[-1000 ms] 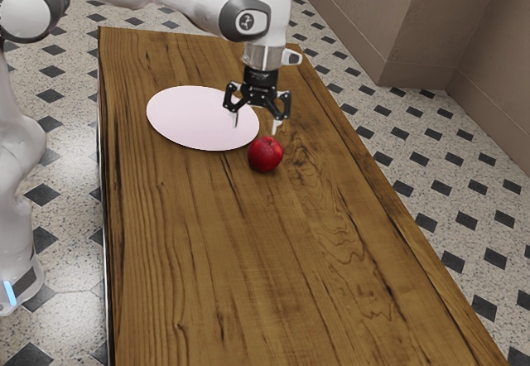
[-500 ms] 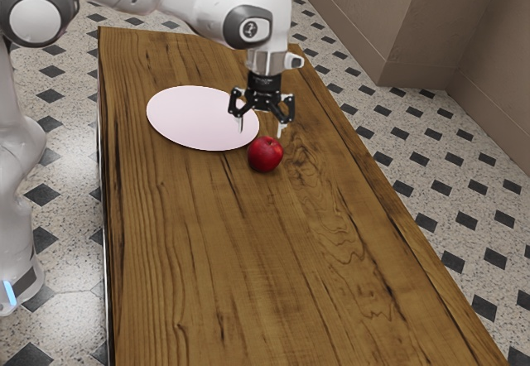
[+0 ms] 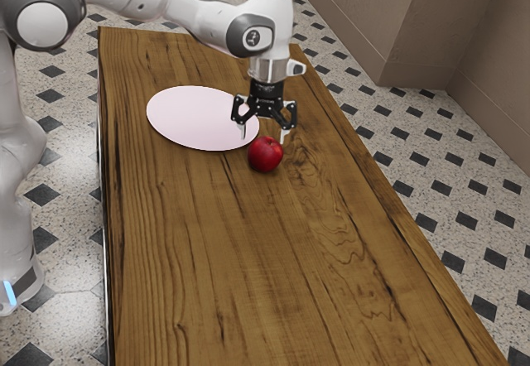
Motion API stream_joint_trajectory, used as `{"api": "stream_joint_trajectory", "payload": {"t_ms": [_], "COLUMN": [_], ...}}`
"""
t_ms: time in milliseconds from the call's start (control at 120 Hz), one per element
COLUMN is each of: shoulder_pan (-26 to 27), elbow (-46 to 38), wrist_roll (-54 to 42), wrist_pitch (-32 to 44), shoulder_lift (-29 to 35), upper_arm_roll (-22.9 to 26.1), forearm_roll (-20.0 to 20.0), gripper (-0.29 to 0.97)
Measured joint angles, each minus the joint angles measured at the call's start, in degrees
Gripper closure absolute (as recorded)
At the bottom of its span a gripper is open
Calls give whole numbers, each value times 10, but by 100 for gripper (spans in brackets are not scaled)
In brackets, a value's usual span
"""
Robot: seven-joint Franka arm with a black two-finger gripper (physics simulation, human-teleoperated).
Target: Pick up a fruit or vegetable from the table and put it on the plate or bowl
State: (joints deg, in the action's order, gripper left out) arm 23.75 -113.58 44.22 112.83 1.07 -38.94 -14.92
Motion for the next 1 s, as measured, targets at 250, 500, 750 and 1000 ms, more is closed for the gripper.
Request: {"api": "stream_joint_trajectory", "payload": {"t_ms": [250,500,750,1000], "shoulder_pan": [-8,-11,-1,39], "elbow": [0,1,1,1], "wrist_roll": [-1,-1,-1,-1], "wrist_pitch": [2,15,28,36], "shoulder_lift": [-11,-16,-27,-34], "upper_arm_roll": [0,1,2,3], "forearm_roll": [-10,-12,-17,-28], "gripper": [0,0,0,0]}}
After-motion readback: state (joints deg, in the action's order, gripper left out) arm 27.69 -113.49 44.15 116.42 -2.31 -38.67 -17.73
